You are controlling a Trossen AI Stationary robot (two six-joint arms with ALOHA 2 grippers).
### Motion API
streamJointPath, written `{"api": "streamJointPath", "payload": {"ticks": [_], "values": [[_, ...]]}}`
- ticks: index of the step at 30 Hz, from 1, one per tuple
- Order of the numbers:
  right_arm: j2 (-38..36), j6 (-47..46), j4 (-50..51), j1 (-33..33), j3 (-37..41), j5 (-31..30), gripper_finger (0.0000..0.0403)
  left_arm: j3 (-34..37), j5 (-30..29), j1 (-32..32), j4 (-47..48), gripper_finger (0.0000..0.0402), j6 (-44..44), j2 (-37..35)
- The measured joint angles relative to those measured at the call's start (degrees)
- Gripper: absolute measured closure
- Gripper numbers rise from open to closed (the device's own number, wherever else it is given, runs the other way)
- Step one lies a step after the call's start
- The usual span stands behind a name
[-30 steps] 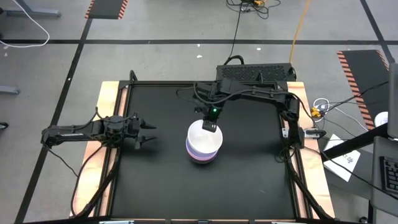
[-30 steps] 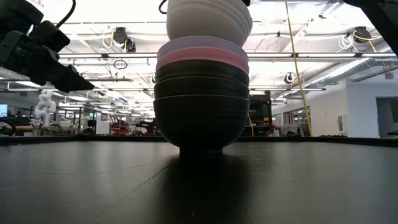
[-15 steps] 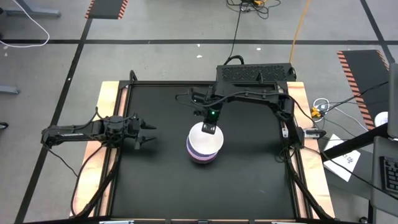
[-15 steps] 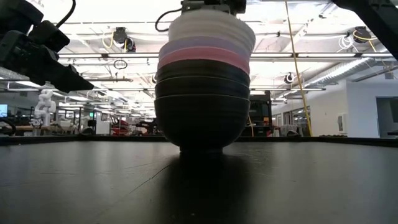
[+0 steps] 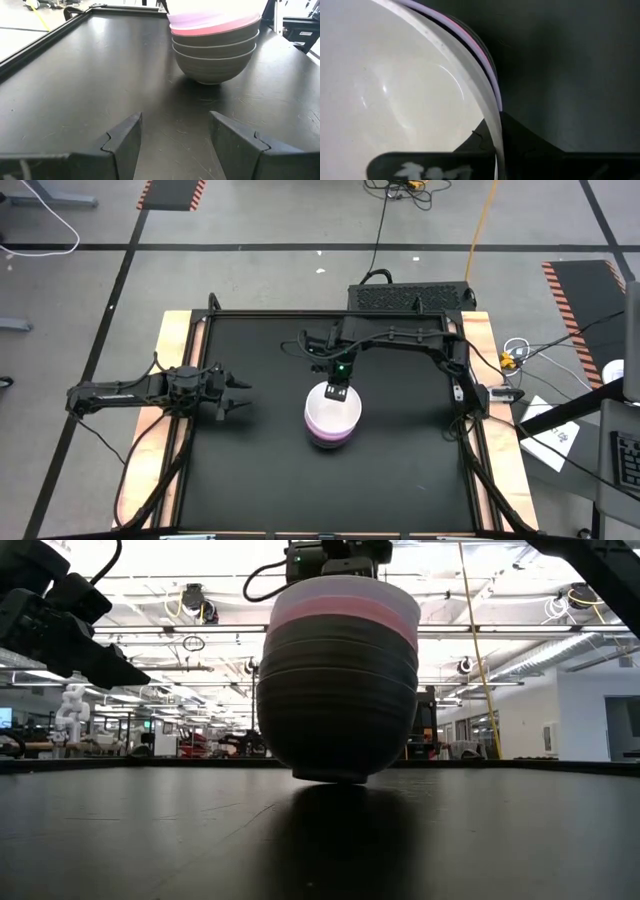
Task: Nest bowls inside each other
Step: Stack the white bowl on top of the purple bowl
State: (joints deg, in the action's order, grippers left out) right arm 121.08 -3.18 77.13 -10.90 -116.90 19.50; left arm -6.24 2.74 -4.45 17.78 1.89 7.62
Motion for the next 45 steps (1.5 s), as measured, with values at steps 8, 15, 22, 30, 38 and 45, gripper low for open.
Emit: {"api": "streamJointPath", "payload": {"ticks": [8,15,22,30,38,45], "values": [[-0.94,-1.07,-2.3,0.97,0.07,3.33,0.0403,0.0,0.03,0.0,0.06,0.0172,0.1,0.0],[-1.88,-2.12,-1.53,1.45,0.07,6.28,0.0403,0.0,0.22,-0.01,0.11,0.0172,0.1,0.0],[-1.99,-3.18,-2.79,3.22,0.07,6.07,0.0403,0.0,0.26,0.0,0.11,0.0172,0.09,0.0],[-0.21,-3.67,-2.38,4.4,0.28,1.84,0.0403,0.0,0.34,0.0,0.11,0.0172,0.13,-0.01],[1.03,-3.67,-1.4,4.34,0.22,-0.41,0.0403,0.0,0.44,-0.01,0.13,0.0172,0.13,0.0],[1.11,-4.08,-1.39,4.52,0.22,-3.04,0.0403,0.0,0.44,-0.01,0.14,0.0172,0.13,0.0]]}}
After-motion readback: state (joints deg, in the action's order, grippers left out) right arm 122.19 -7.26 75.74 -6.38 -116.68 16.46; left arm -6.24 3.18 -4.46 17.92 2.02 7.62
